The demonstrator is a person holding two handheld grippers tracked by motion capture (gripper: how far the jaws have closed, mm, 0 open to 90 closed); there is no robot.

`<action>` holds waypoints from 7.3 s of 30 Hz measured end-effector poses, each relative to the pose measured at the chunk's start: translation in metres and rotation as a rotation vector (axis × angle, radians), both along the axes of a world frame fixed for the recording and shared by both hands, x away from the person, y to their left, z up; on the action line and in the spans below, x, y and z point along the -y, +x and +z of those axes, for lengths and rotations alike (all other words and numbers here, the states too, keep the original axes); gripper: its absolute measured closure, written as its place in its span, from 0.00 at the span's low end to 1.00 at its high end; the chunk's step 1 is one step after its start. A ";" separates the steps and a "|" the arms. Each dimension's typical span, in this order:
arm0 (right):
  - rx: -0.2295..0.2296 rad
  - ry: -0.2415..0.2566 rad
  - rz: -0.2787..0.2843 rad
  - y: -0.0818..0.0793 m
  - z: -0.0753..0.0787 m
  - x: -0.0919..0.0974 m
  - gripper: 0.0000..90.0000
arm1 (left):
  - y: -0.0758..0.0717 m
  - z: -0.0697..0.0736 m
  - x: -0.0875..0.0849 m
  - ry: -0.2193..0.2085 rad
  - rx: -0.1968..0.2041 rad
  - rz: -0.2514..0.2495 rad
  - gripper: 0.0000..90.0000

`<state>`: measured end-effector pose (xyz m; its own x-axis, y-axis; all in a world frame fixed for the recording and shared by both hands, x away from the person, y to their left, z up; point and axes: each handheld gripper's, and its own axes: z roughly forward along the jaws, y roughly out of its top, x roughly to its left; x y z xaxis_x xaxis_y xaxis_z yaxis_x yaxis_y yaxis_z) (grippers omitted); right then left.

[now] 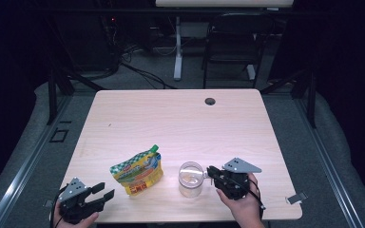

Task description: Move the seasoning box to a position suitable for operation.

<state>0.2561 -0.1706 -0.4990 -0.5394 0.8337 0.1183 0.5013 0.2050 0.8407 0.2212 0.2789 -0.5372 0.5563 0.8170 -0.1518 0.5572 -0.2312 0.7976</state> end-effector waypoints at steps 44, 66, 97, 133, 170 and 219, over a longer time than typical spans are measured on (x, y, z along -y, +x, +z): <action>-0.106 0.223 -0.034 0.005 -0.009 0.013 0.95 | 0.001 -0.002 0.003 0.012 -0.002 -0.009 0.53; -0.134 0.276 -0.033 0.007 -0.012 0.018 0.96 | 0.001 -0.002 0.003 0.017 -0.004 -0.009 0.53; -0.157 0.297 -0.038 0.008 -0.015 0.020 0.96 | 0.002 -0.002 0.004 0.020 -0.002 -0.010 0.53; -0.237 0.357 -0.081 0.015 -0.033 0.036 0.84 | 0.004 -0.003 0.003 0.018 0.000 -0.007 0.53; -0.087 -0.023 0.048 0.004 -0.040 0.016 0.84 | 0.011 -0.003 0.001 0.010 0.003 -0.014 0.57; -0.044 -0.009 0.169 0.039 -0.054 0.014 0.87 | 0.004 -0.005 -0.002 0.030 0.002 0.000 0.57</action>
<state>0.2952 -0.1845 -0.5534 -0.6662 0.7330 0.1375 0.4951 0.2969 0.8165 0.2255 0.2809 -0.5425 0.5565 0.8211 -0.1267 0.5559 -0.2546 0.7913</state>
